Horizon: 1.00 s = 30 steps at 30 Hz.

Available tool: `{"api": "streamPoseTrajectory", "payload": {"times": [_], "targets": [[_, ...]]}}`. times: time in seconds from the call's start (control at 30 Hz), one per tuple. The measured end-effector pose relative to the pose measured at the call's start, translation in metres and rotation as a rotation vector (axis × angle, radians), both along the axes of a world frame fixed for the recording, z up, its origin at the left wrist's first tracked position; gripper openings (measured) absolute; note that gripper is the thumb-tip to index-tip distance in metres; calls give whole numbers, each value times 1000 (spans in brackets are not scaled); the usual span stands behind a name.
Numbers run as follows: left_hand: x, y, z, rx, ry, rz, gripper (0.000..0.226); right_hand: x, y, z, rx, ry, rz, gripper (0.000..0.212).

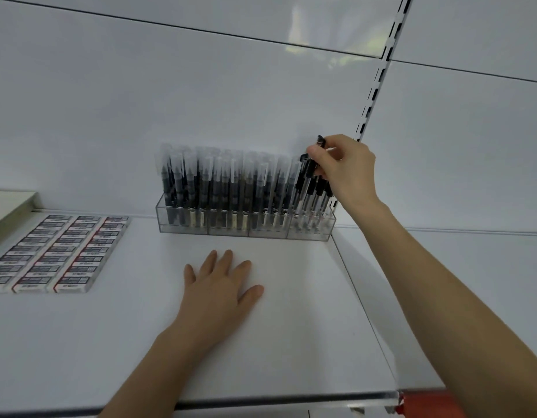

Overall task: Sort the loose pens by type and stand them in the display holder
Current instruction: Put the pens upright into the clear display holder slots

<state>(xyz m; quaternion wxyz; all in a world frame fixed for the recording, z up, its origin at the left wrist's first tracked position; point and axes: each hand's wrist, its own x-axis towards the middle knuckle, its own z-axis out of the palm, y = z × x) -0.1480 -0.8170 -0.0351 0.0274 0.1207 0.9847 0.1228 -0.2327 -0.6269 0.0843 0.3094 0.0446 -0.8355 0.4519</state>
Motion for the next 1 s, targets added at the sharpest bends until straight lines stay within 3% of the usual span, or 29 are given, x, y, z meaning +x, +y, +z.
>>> {"api": "streamPoseTrajectory", "payload": {"times": [0.17,0.33,0.53,0.73,0.83,0.9,1.0], "targets": [[0,-1,1,18,1,-2,87,-11,-5,-24,144,-100,-7,30],[1,-1,3,9,-2,-7,56,-9,-1,-39,43,-129,-57,22],[6,-3,12,74,8,-30,52,22,17,-63,110,-224,-119,26],[21,12,18,53,67,-229,51,73,90,-82,405,-505,-239,45],[32,37,19,81,159,-375,45,102,132,-88,437,-602,-319,50],[39,56,24,2,128,-404,49,123,159,-90,448,-636,-375,51],[57,96,31,46,117,-475,53,156,200,-89,442,-657,-440,51]]}}
